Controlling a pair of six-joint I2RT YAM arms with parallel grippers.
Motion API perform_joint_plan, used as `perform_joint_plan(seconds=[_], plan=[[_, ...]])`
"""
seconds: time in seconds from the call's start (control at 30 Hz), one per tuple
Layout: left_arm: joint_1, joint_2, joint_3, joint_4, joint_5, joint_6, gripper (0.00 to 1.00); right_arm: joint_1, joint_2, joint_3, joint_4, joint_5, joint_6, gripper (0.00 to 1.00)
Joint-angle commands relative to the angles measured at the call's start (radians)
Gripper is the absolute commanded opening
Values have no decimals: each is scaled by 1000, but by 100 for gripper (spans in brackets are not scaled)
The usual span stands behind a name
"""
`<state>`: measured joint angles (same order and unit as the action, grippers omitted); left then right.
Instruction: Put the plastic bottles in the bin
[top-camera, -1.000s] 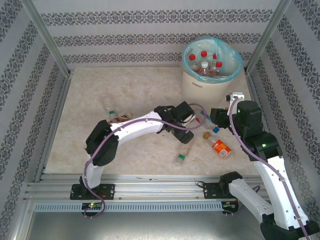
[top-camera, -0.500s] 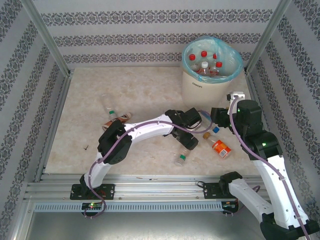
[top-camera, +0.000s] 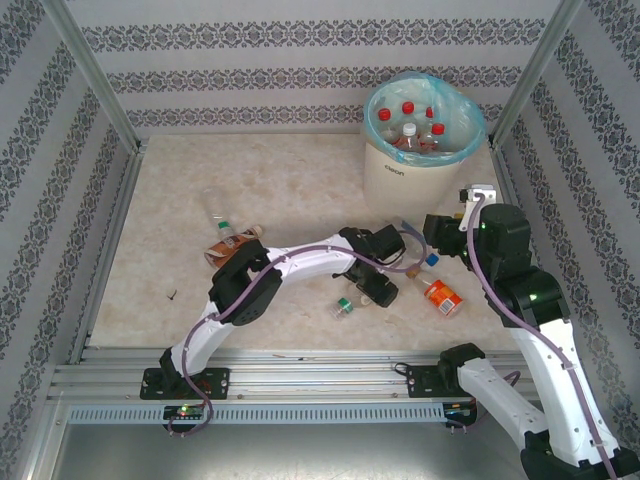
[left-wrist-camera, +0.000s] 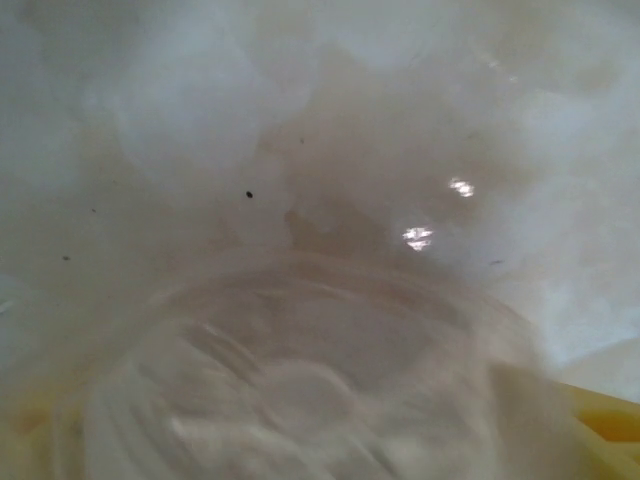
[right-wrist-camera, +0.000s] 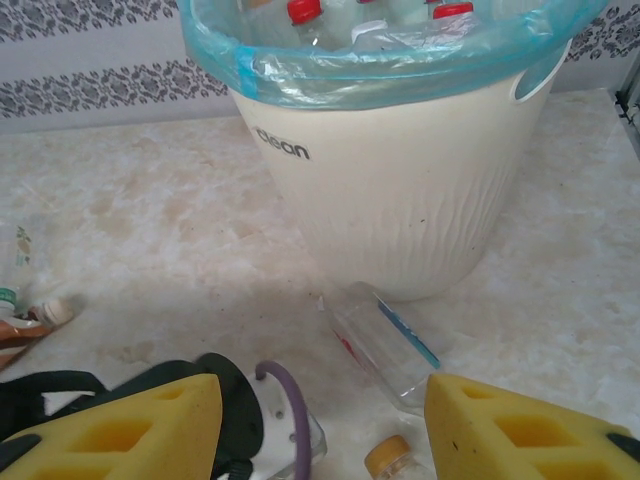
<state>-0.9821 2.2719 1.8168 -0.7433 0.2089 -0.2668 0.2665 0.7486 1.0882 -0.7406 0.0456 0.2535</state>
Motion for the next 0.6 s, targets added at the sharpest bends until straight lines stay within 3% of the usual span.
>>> perform_joint_plan(seconds=[0.0, 0.3, 0.57], plan=[[-4, 0, -14, -14, 12, -23, 82, 7, 0, -9, 39, -18, 26, 56], [14, -149, -118, 48, -86, 5, 68, 13, 23, 23, 53, -24, 32, 56], [68, -488, -232, 165, -173, -2, 67, 39, 8, 28, 156, -99, 37, 56]])
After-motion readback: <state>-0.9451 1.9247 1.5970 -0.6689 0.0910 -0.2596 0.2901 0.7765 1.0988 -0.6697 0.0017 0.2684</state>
